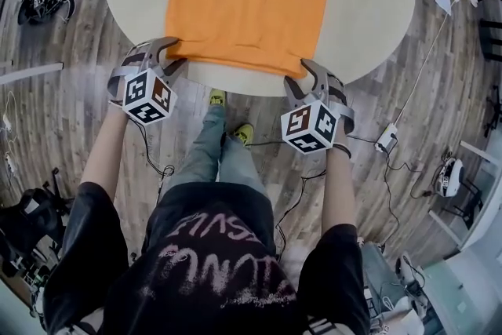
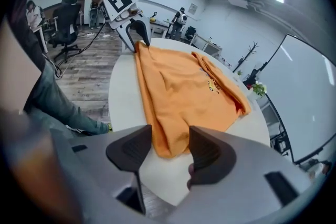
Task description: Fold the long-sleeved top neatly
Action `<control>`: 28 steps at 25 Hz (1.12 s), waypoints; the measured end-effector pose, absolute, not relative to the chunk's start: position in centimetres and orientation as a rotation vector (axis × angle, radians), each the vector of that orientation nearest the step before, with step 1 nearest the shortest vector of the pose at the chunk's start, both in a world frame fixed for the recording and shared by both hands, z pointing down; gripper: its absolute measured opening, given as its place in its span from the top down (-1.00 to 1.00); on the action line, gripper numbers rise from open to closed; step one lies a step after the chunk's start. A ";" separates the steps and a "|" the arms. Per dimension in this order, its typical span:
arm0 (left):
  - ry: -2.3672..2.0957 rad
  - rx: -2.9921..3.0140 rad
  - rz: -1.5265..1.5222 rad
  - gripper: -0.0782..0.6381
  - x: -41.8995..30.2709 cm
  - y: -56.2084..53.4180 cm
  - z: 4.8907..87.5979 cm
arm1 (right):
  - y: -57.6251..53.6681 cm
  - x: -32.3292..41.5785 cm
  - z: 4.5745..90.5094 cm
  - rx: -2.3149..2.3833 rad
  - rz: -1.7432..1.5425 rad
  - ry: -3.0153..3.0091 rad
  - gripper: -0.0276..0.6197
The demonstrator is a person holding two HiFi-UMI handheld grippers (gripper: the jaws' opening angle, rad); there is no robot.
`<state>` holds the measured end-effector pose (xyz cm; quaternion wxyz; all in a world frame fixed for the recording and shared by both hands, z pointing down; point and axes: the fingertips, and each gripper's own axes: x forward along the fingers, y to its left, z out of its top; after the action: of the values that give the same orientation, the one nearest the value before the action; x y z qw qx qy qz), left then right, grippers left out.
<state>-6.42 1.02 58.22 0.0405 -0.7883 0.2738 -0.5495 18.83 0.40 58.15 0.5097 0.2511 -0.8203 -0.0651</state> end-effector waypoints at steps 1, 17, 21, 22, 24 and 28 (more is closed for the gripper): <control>0.827 -2.424 -1.681 0.16 -6.5 0.8 58.4 | 0.2 18.7 58.4 0.595 -0.163 -1.967 0.21; 0.706 -2.459 -1.690 0.64 -6.5 0.4 58.9 | -0.4 18.8 59.3 0.588 -0.138 -1.941 0.79; 0.698 -2.472 -1.699 0.66 -6.8 1.8 58.7 | 0.5 18.6 58.7 0.587 -0.125 -1.961 0.81; 0.693 -2.478 -1.702 0.66 -6.8 2.4 58.6 | 1.0 18.6 58.6 0.582 -0.121 -1.965 0.81; 0.680 -2.488 -1.705 0.66 -6.7 3.6 58.5 | 2.1 18.7 58.4 0.574 -0.109 -1.972 0.81; 0.678 -2.513 -1.706 0.66 -5.9 6.2 58.2 | 4.5 19.6 58.3 0.586 -0.066 -1.984 0.82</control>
<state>-5.90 6.22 58.23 0.0147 -0.8074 0.2178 -0.5481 19.62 4.45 58.28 0.5107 0.2433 -0.8241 -0.0276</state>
